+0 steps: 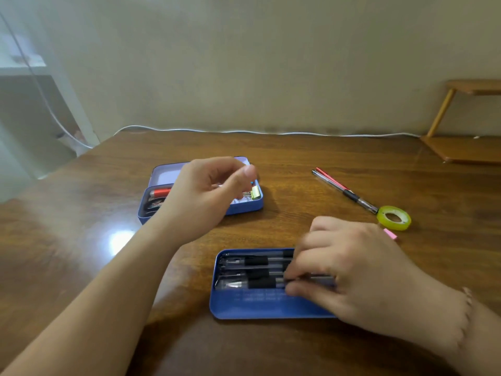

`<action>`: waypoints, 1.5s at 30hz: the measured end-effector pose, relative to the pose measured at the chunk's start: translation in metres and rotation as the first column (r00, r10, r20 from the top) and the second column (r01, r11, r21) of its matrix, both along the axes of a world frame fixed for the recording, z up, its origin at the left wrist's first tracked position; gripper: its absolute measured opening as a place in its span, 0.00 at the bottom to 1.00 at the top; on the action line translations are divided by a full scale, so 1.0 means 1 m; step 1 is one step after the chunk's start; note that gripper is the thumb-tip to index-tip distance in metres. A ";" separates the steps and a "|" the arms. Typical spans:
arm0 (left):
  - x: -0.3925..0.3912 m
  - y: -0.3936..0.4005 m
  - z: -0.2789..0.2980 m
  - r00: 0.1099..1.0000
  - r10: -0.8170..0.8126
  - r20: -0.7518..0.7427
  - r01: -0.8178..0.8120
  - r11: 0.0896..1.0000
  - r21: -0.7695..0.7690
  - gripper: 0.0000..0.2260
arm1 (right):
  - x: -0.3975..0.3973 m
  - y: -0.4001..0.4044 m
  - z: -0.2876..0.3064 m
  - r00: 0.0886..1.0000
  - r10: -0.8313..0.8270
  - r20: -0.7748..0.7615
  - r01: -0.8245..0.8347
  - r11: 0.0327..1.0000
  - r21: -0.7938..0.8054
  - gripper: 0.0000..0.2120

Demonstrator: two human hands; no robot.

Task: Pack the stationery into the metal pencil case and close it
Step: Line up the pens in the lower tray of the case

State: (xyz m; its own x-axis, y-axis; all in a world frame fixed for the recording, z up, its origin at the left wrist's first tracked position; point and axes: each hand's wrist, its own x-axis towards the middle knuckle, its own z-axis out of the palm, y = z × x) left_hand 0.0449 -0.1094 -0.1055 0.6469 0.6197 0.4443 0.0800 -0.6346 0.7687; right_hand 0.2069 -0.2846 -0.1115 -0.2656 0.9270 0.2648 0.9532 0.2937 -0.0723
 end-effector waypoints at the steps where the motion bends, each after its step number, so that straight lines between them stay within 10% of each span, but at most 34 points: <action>1: 0.000 -0.001 -0.001 0.999 -0.006 -0.046 0.008 0.999 0.038 0.14 | -0.002 0.000 -0.001 1.000 0.007 0.024 -0.007 1.000 -0.007 0.13; 11: -0.004 -0.007 -0.001 0.737 -0.255 -0.626 0.451 0.875 0.175 0.21 | -0.010 0.006 -0.014 0.997 -0.007 0.073 0.009 1.000 -0.025 0.13; 19: -0.003 -0.014 0.001 0.594 -0.335 -0.731 0.520 0.854 0.031 0.30 | -0.006 0.008 -0.016 1.000 0.015 0.011 -0.014 0.998 -0.065 0.12; 26: -0.002 -0.014 0.002 0.594 -0.360 -0.719 0.512 0.859 -0.006 0.30 | -0.004 0.009 -0.010 0.999 0.027 -0.032 -0.029 0.996 -0.083 0.14; 30: -0.004 -0.013 0.002 0.592 -0.363 -0.720 0.502 0.864 -0.022 0.30 | 0.037 0.015 0.002 0.899 -0.211 -0.385 0.237 0.971 0.020 0.15; 35: -0.005 -0.010 0.000 0.630 -0.345 -0.696 0.485 0.875 0.005 0.25 | 0.110 0.022 -0.009 0.587 -0.796 -0.147 0.792 0.603 -0.099 0.17; 45: -0.002 -0.003 -0.004 0.940 -0.088 -0.331 0.179 0.950 0.256 0.03 | 0.100 0.028 -0.011 0.594 -0.747 -0.300 0.798 0.596 0.097 0.09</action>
State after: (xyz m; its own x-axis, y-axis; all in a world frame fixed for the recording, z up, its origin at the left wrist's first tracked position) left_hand 0.0433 -0.1121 -0.1091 0.8482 0.3988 0.3486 0.1859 -0.8405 0.5090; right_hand 0.3070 -0.2567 -0.1223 0.6098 0.6717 0.4206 0.7925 -0.5152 -0.3263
